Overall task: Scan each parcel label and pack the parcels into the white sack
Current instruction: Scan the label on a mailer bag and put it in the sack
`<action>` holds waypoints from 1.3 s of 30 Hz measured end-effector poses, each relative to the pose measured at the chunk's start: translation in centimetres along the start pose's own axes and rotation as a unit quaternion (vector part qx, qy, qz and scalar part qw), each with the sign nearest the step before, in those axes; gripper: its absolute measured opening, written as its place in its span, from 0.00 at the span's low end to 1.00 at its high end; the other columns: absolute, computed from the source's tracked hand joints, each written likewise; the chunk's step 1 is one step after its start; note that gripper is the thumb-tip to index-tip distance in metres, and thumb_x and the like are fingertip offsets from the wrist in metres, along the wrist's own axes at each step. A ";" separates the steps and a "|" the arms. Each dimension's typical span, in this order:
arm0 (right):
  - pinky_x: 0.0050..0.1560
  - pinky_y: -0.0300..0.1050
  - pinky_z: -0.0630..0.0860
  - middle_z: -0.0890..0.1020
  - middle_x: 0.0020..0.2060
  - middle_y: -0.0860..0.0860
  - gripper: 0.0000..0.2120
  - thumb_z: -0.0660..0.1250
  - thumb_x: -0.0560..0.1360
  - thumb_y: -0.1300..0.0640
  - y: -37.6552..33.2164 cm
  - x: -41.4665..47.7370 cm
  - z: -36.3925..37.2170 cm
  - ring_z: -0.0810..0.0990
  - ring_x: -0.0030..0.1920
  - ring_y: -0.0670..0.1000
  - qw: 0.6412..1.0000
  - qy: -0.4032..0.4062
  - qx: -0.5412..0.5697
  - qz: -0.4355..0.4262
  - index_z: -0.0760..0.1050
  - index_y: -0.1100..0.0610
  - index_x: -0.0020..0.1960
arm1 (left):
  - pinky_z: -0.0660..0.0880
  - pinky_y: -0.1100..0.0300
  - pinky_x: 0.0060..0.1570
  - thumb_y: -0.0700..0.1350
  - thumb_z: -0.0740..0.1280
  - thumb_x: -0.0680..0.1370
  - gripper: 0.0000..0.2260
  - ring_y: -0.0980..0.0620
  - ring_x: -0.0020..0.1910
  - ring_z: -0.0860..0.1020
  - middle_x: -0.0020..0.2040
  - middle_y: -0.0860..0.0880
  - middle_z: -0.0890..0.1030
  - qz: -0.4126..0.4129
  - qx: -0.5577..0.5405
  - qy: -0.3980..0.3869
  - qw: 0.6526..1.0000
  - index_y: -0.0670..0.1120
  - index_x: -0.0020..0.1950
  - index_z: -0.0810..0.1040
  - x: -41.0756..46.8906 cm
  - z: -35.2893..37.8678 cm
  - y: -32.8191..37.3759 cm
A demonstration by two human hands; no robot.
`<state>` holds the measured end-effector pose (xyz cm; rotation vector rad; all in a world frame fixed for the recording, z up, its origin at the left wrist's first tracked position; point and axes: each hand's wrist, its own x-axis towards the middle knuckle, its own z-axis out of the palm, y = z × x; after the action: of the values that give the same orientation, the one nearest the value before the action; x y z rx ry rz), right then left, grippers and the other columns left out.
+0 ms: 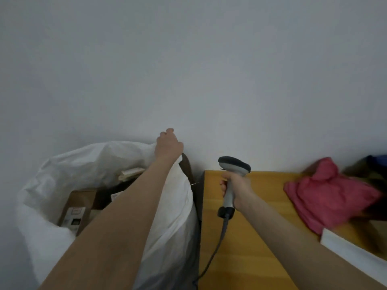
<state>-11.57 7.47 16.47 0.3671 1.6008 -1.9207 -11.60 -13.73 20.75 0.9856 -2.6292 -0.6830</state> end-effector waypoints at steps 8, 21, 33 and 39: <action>0.25 0.40 0.69 0.76 0.23 0.52 0.04 0.66 0.74 0.65 -0.5 -2.5 -18.6 0.71 0.21 0.48 0.992 0.119 0.024 -0.034 0.76 0.62 0.41 | 0.74 0.51 0.56 0.42 0.63 0.78 0.25 0.43 0.62 0.73 0.68 0.42 0.69 0.117 0.011 -0.150 0.982 0.45 0.74 0.61 -11.1 13.2 16.0; 0.34 0.45 0.75 0.79 0.25 0.54 0.08 0.69 0.70 0.63 -0.5 -1.1 -40.9 0.77 0.27 0.51 0.946 0.321 -0.001 -0.035 0.76 0.62 0.32 | 0.72 0.51 0.59 0.50 0.70 0.74 0.26 0.43 0.63 0.73 0.65 0.42 0.71 0.182 0.081 -0.280 0.939 0.44 0.69 0.68 -22.9 30.6 27.0; 0.40 0.51 0.78 0.78 0.21 0.52 0.11 0.70 0.67 0.59 -1.0 10.6 -44.2 0.77 0.27 0.54 0.928 0.371 -0.037 0.014 0.77 0.59 0.27 | 0.64 0.45 0.69 0.58 0.72 0.71 0.45 0.37 0.73 0.59 0.74 0.37 0.57 0.202 0.164 -0.322 0.910 0.47 0.78 0.49 -18.1 45.9 30.5; 0.35 0.46 0.74 0.78 0.23 0.53 0.09 0.71 0.67 0.61 -0.9 13.5 -44.6 0.75 0.25 0.51 0.934 0.356 -0.014 0.026 0.77 0.60 0.29 | 0.72 0.48 0.58 0.59 0.73 0.70 0.40 0.40 0.66 0.66 0.69 0.42 0.65 0.192 0.187 -0.257 0.929 0.47 0.74 0.58 -15.0 48.8 30.2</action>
<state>-29.96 46.61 -0.79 1.1877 2.0182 -1.8178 -36.04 32.79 -6.78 0.3590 -3.3684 -0.3859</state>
